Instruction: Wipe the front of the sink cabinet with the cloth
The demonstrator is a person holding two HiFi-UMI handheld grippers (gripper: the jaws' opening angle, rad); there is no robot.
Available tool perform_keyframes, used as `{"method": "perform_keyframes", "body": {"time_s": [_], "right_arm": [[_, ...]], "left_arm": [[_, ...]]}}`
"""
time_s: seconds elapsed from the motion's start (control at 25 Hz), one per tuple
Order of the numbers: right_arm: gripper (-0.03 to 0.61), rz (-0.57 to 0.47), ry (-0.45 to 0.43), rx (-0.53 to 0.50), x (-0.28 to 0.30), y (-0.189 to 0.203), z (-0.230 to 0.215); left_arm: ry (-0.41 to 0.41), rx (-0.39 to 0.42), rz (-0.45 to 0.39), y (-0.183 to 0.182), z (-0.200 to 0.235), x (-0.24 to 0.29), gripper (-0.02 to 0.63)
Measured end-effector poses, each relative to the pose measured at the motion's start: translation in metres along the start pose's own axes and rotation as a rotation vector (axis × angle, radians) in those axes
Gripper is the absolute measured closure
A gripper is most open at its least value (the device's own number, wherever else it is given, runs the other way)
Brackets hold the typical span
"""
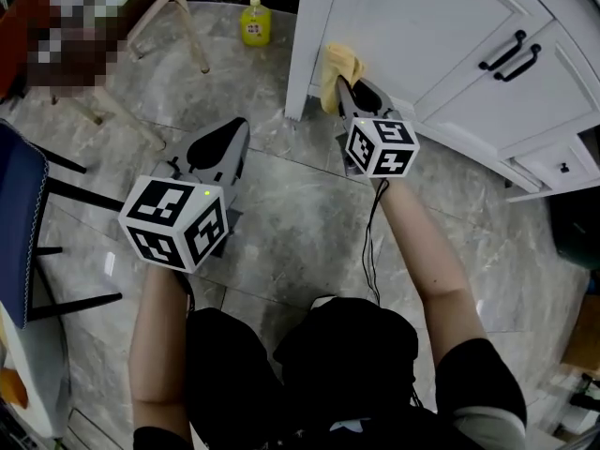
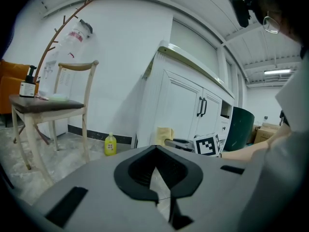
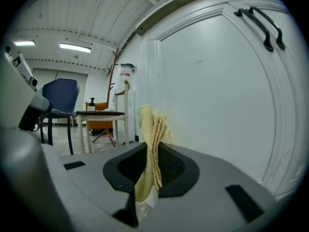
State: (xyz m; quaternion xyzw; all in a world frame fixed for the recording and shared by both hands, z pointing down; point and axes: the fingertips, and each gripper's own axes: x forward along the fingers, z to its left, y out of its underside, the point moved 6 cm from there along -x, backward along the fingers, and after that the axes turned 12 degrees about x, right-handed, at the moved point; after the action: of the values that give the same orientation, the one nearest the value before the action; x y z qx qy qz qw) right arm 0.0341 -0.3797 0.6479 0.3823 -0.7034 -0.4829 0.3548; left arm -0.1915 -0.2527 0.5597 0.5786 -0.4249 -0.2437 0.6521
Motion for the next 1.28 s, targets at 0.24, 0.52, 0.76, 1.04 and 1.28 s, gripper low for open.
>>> {"method": "perform_keyframes", "body": {"time_s": [0.24,0.52,0.76,1.04,1.28], "right_arm": [[0.515,-0.023,0.014,-0.021,0.03,0.013,0.009],[0.517,-0.031,0.053,-0.007,0.032,0.021,-0.002],[0.515,-0.039,0.09,0.008,0.02,0.023,-0.019],[0.515,-0.073,0.159,0.017,-0.006,0.013,-0.056],[0.515,-0.084,0.238,0.021,-0.039,0.008,-0.093]], "left_arm": [[-0.019,-0.013,0.009,0.01,0.009,-0.003,0.598],[-0.012,-0.009,0.024,0.015,0.007,0.001,0.598],[0.006,0.001,0.03,0.017,0.002,0.008,0.599],[0.061,0.026,0.032,0.009,-0.017,0.026,0.598],[0.115,0.043,0.036,0.005,-0.036,0.042,0.598]]}}
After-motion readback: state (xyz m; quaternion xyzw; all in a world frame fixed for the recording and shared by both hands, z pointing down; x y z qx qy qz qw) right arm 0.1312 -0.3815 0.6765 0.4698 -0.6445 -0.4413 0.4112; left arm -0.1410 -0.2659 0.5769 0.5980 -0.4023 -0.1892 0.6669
